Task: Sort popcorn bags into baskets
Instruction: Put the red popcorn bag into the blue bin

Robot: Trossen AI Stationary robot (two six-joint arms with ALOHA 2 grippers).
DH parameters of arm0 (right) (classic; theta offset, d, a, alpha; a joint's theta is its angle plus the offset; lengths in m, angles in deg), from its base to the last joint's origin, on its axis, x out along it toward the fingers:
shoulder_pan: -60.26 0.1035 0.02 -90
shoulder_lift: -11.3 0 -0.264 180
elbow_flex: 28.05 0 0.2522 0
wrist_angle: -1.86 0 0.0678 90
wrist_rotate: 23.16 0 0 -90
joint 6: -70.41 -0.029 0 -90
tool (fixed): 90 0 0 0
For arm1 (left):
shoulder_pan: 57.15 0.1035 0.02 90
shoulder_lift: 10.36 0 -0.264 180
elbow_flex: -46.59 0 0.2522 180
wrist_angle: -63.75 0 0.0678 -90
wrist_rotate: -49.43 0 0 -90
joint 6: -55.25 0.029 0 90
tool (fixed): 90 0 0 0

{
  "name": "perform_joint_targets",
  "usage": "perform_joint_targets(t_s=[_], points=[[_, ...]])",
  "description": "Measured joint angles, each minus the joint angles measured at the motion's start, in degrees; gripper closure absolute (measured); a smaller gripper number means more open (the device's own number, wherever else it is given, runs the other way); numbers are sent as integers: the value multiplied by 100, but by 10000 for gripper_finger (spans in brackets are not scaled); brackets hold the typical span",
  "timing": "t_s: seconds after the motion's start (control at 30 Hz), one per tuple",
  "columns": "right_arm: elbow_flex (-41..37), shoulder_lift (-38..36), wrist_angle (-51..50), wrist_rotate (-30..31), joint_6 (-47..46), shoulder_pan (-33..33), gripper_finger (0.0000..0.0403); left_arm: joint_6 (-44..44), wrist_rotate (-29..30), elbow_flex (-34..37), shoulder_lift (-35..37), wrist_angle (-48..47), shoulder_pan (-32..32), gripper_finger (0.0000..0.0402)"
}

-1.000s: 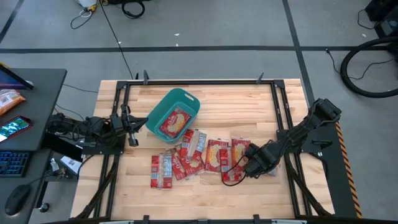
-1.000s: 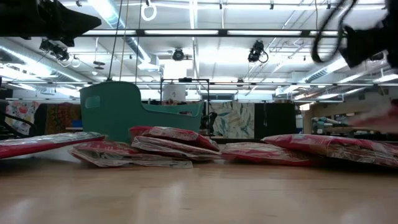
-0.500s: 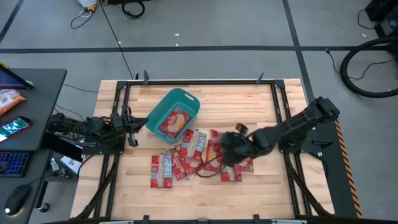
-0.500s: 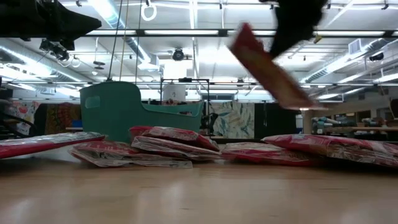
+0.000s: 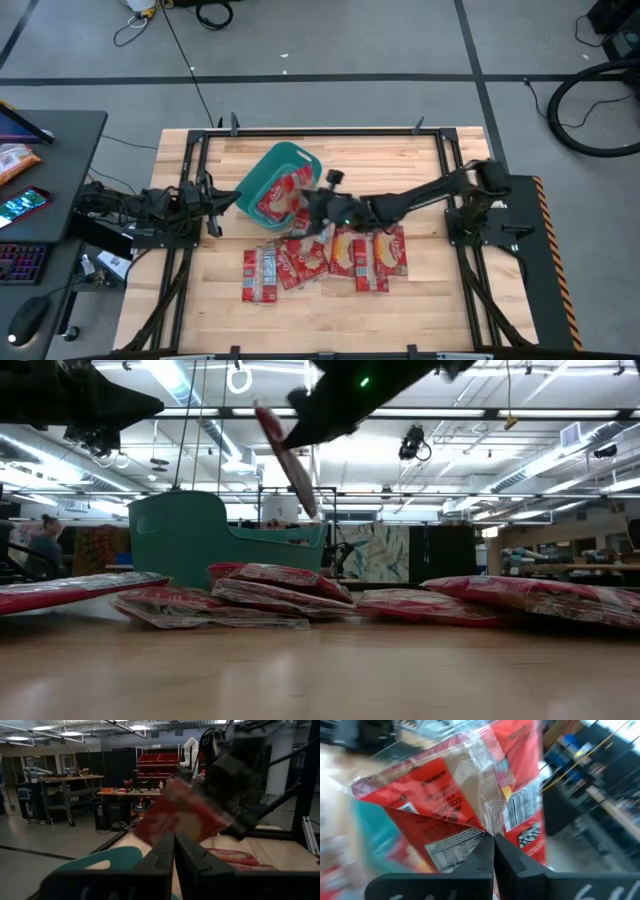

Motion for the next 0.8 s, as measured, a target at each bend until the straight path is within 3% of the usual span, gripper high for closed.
perform_joint_targets(t_s=[0.17,0.33,0.63,0.8], points=[[0,625,1331,-170,731,-397,397,-240,-2,0,-2,-16,2,383],[0,1080,1499,-793,526,-787,382,-381,-11,0,-2,-16,2,383],[640,1224,138,-931,-175,-871,290,-381,-13,0,-2,-30,2,383],[1162,1098,-692,-867,-226,-655,266,-383,-14,0,-1,-70,2,383]])
